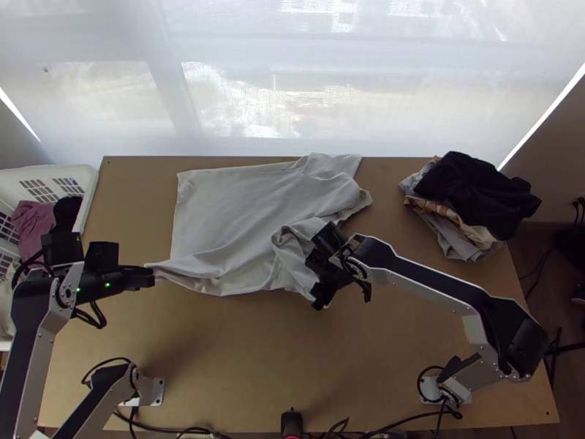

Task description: Fold the t-shirt

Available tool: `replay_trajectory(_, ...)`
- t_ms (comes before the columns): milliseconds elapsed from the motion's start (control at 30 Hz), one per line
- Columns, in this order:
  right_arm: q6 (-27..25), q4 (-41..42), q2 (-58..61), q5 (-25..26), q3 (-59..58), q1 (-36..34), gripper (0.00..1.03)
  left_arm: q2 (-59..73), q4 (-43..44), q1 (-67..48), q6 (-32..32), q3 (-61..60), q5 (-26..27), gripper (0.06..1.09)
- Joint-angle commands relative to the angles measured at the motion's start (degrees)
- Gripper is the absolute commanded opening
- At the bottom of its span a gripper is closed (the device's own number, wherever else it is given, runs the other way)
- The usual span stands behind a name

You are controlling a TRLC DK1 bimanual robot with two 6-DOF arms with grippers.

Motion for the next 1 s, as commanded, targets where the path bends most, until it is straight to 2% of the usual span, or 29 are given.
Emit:
replay_trajectory(0,-0.9,1.1,-2.9,0.0,-4.7,-0.9,0.15,0.8,0.9,-0.1,0.1,0.6,0.0,0.09)
replay_trajectory(67,-1.3,1.3,-3.3,0.0,-5.1,-0.9,0.03,0.8,0.8,-0.1,0.1,0.6,0.0,0.09)
replay_trajectory(400,-2.4,-0.2,-13.5,0.1,-5.5,-6.9,0.03,-1.0,0.5,-0.1,-0.1,0.7,0.2,0.09)
replay_trajectory(633,-5.3,-8.1,-22.0,0.1,-4.2,-11.5,0.03,-4.5,-1.4,-2.5,-0.3,4.9,0.2,0.09)
replay_trajectory(967,-9.5,-20.0,-32.4,0.1,-5.4,-12.3,0.03,-11.2,-8.4,-8.3,1.1,7.1,0.1,0.09)
